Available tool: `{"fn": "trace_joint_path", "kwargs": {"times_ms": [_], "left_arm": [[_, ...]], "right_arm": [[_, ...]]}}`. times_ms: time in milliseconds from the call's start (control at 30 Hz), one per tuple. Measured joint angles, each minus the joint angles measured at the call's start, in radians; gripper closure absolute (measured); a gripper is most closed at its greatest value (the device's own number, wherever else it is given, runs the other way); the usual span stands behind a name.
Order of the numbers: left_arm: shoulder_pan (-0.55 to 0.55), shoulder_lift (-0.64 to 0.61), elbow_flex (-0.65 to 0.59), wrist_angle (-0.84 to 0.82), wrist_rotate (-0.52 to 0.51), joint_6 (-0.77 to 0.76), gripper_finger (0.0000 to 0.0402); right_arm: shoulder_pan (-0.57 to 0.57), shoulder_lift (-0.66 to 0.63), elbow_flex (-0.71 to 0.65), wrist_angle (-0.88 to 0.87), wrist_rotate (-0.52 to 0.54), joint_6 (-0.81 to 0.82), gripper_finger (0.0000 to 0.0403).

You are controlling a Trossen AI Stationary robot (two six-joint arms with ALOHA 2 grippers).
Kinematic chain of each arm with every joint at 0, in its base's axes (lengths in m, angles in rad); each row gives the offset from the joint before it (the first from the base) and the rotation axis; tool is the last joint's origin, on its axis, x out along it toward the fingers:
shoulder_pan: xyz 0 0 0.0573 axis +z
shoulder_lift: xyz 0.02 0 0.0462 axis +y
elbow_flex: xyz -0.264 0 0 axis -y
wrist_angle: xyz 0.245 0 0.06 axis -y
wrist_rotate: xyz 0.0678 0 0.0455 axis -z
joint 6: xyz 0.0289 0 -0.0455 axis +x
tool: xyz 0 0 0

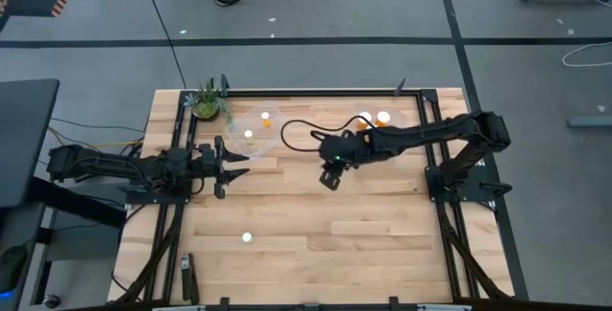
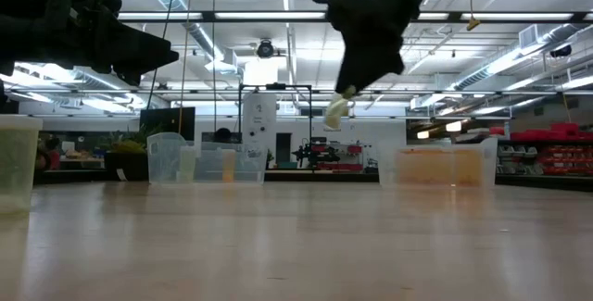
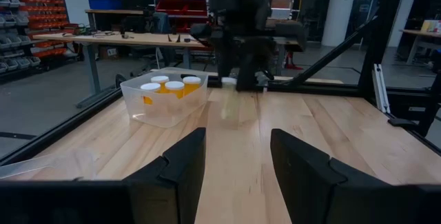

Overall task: Pick and place medicine bottles into bin by pill shape (circle, oval)
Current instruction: Put the small yellow pill bottle into the left transparent bin

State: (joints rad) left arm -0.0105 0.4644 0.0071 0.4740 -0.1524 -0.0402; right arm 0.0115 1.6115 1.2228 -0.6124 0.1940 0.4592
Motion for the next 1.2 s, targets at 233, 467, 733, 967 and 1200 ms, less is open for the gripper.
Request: {"fn": "trace_joint_path", "kwargs": {"times_ms": [233, 467, 733, 967, 1200], "left_arm": [[0.000, 0.000, 0.000, 0.000, 0.000, 0.000, 0.0230], [0.000, 0.000, 0.000, 0.000, 0.000, 0.000, 0.0230], [0.000, 0.000, 0.000, 0.000, 0.000, 0.000, 0.0230], [0.000, 0.000, 0.000, 0.000, 0.000, 0.000, 0.0230], [0.000, 0.000, 0.000, -0.001, 0.000, 0.000, 0.0230]], "right_arm": [[-0.059, 0.006, 0.000, 0.117, -0.002, -0.089, 0.0265], [-0.076, 0.250, 0.258, -0.027, -0.049, -0.183, 0.0265], [-0.116, 0.530, 0.696, -0.267, -0.085, -0.263, 0.0265], [-0.153, 0.637, 0.891, -0.346, -0.120, -0.327, 0.0264], [-0.190, 0.636, 0.910, -0.353, -0.140, -0.332, 0.0264]]}}
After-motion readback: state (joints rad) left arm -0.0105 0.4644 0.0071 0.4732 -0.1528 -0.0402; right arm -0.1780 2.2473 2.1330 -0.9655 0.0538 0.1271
